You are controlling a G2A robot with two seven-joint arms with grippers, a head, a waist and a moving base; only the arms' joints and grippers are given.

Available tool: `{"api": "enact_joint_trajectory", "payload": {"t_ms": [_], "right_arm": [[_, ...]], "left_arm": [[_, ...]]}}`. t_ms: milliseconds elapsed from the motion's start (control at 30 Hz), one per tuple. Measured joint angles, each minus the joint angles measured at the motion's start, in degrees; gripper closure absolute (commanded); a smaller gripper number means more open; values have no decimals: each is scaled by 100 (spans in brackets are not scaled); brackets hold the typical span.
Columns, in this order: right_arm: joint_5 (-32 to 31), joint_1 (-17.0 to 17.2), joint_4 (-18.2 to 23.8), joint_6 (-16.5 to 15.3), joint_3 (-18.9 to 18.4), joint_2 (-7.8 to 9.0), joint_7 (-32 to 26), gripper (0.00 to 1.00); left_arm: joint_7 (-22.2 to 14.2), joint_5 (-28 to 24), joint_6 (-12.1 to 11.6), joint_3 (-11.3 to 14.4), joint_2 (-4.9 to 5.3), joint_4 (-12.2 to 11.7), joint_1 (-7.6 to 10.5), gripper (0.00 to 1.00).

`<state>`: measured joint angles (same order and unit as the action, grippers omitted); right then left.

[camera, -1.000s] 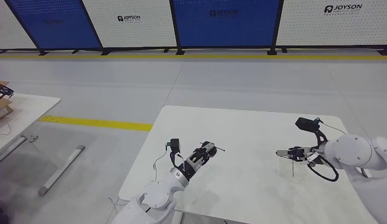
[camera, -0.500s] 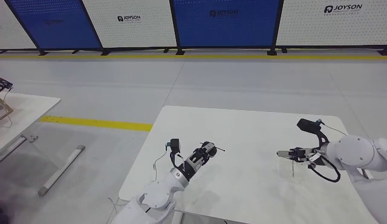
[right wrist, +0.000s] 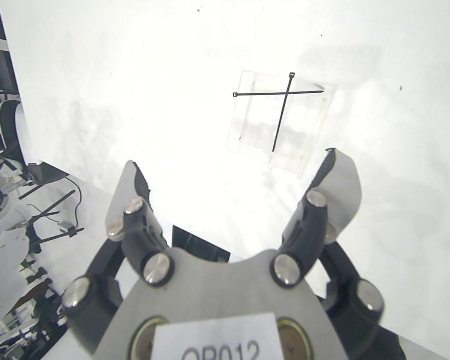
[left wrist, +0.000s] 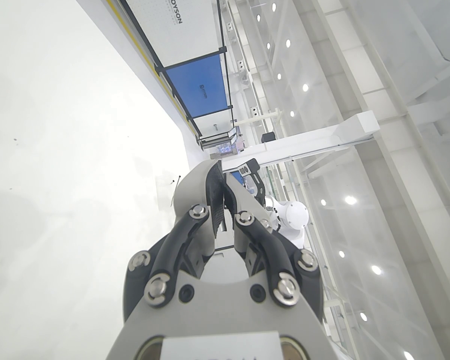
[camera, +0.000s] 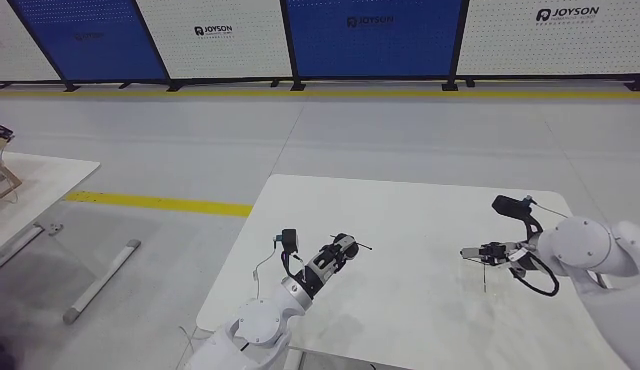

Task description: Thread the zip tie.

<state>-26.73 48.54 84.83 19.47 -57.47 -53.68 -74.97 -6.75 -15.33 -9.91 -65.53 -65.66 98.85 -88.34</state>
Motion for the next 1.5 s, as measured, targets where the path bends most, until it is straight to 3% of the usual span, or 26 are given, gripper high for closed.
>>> {"api": "enact_joint_trajectory", "payload": {"t_ms": [133,300,567,733,933,1200,1333,1367,1433,1467,1500], "right_arm": [[-244,-55,3,1,118,-29,-40,0],[-547,-347,-414,2,402,-177,-177,0],[-536,-360,-438,2,406,-183,-180,0],[-645,-274,-386,-264,436,-177,-100,0],[-567,-444,-569,-378,607,-262,-264,0],[-473,-466,-636,-458,586,-269,-251,0],[-288,-394,-734,-689,480,-255,-187,0],[-253,-409,-780,-706,448,-251,-240,3],[-219,-442,-835,-699,439,-256,-321,25],[-213,-463,-864,-669,446,-262,-345,51],[-211,-493,-900,-636,470,-273,-378,54]], "left_arm": [[0,0,0,0,0,0,0,100],[0,0,0,0,0,0,0,100],[0,0,0,0,0,0,0,100],[0,0,0,0,0,0,0,100],[0,0,0,0,0,0,0,100],[0,0,0,0,0,0,0,100],[0,0,0,0,0,0,0,100],[0,0,0,0,0,0,0,100],[0,0,0,0,0,0,0,100],[0,0,0,0,0,0,0,100],[0,0,0,0,0,0,0,100]]}}
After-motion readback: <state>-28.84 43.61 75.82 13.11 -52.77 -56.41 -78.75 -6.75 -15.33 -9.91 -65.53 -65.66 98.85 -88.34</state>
